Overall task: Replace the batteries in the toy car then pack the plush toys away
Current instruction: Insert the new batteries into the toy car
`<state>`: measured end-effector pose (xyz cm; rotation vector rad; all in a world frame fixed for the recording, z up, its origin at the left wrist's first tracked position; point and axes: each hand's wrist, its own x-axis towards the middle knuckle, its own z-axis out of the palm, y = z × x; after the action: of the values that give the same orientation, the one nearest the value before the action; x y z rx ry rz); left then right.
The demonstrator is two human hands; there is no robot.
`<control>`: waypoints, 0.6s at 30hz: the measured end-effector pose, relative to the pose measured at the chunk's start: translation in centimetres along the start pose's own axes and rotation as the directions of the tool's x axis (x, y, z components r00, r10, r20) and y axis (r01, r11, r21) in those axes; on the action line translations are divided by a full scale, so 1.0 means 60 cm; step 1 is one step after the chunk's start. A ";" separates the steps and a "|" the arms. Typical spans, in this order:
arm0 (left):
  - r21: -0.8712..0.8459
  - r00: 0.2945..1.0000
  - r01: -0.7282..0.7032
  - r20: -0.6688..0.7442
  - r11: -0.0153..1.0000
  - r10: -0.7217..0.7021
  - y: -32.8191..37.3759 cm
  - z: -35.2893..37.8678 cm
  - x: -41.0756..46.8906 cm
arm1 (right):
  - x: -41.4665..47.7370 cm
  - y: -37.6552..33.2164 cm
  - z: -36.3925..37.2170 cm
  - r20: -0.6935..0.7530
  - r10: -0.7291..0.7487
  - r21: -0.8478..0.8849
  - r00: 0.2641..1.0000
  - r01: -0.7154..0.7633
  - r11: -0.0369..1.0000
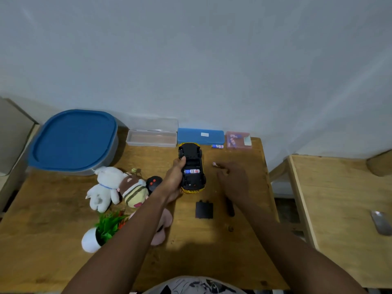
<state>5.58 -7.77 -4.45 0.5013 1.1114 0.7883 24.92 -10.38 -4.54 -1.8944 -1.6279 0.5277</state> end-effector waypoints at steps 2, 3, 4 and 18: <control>-0.012 0.999 0.032 0.034 0.999 -0.032 0.001 0.001 0.004 | 0.029 0.016 0.001 0.085 0.046 -0.104 0.995 -0.037 0.994; -0.021 0.997 0.045 0.058 0.999 -0.044 0.002 0.002 0.006 | 0.045 0.023 0.002 0.127 0.024 -0.171 0.992 -0.002 0.985; -0.028 0.995 0.058 0.082 0.998 -0.055 0.002 0.002 0.010 | 0.060 0.027 0.004 0.163 -0.021 -0.233 0.986 0.059 0.971; 0.002 0.989 0.094 0.115 0.996 -0.094 0.009 -0.014 0.026 | 0.070 -0.016 -0.003 -0.062 0.003 0.351 0.998 0.019 0.936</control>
<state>4.99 -6.26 -5.33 0.4818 1.0192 0.6712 25.06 -6.20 -3.48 -1.6210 -1.3934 0.6985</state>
